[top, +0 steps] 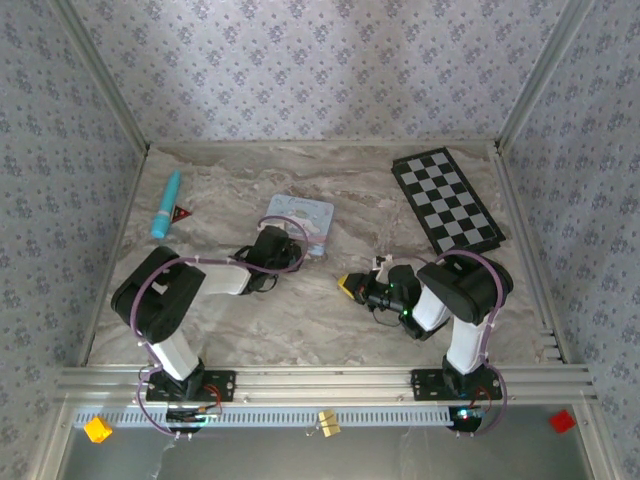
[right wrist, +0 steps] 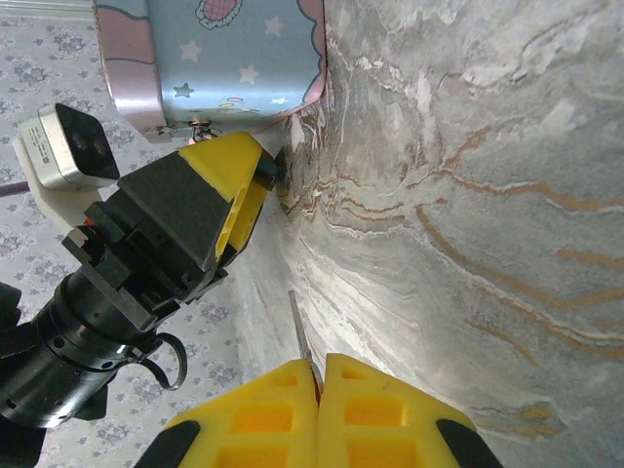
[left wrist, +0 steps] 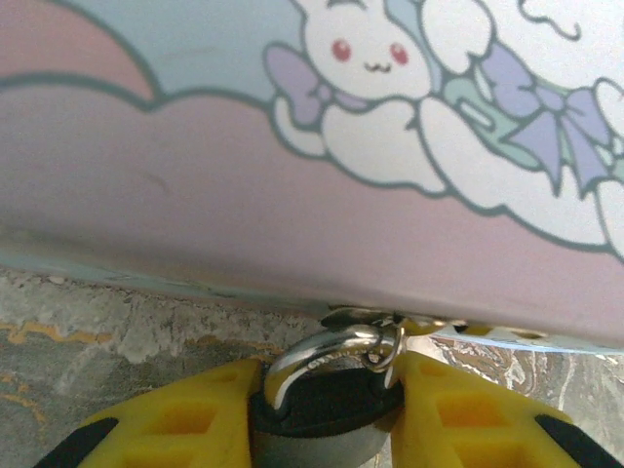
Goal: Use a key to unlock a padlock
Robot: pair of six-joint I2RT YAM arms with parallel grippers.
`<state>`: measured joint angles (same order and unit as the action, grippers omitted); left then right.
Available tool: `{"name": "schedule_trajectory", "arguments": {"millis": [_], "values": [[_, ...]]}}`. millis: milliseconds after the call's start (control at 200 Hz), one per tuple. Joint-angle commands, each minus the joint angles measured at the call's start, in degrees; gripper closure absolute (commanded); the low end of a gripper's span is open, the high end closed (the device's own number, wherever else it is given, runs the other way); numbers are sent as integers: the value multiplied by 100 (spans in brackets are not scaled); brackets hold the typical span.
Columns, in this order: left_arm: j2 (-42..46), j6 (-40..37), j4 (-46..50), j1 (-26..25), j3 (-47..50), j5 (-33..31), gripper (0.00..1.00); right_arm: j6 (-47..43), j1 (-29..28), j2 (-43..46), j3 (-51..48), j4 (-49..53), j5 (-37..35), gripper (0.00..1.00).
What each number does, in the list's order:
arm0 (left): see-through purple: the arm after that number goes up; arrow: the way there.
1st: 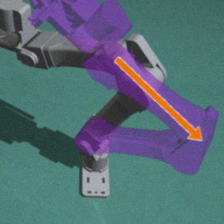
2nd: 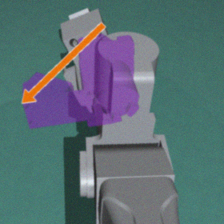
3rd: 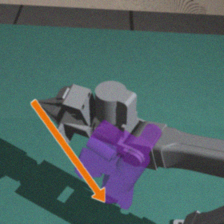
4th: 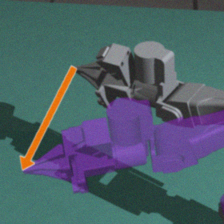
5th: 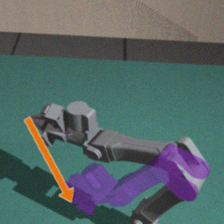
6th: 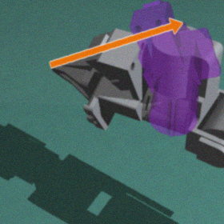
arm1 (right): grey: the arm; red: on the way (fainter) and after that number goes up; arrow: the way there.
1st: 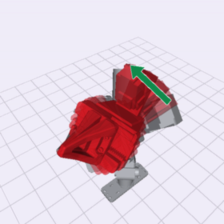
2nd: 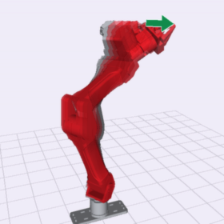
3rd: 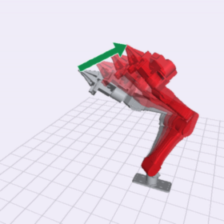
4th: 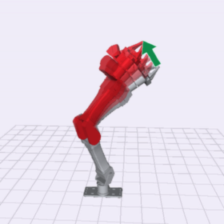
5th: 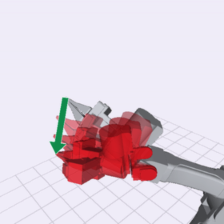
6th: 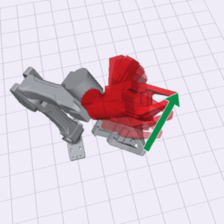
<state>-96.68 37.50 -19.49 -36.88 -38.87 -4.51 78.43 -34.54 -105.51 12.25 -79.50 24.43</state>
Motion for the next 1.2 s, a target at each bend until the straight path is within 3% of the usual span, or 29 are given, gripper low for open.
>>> {"name": "schedule_trajectory", "arguments": {"millis": [0,195,425,740,1194], "values": [[132,1,-205,39,154,367,73,-21,-52,66,19,-35,-41,100],[267,125,-322,70,310,443,76,-19,-77,59,32,-34,-61,100],[530,258,264,59,254,408,76,-7,-87,31,78,-39,-34,100],[746,1330,1656,51,-292,910,76,-259,-448,-61,392,-35,-130,100],[800,2387,2198,-16,-692,1409,77,-1246,-900,-458,507,-39,-687,100]]}}
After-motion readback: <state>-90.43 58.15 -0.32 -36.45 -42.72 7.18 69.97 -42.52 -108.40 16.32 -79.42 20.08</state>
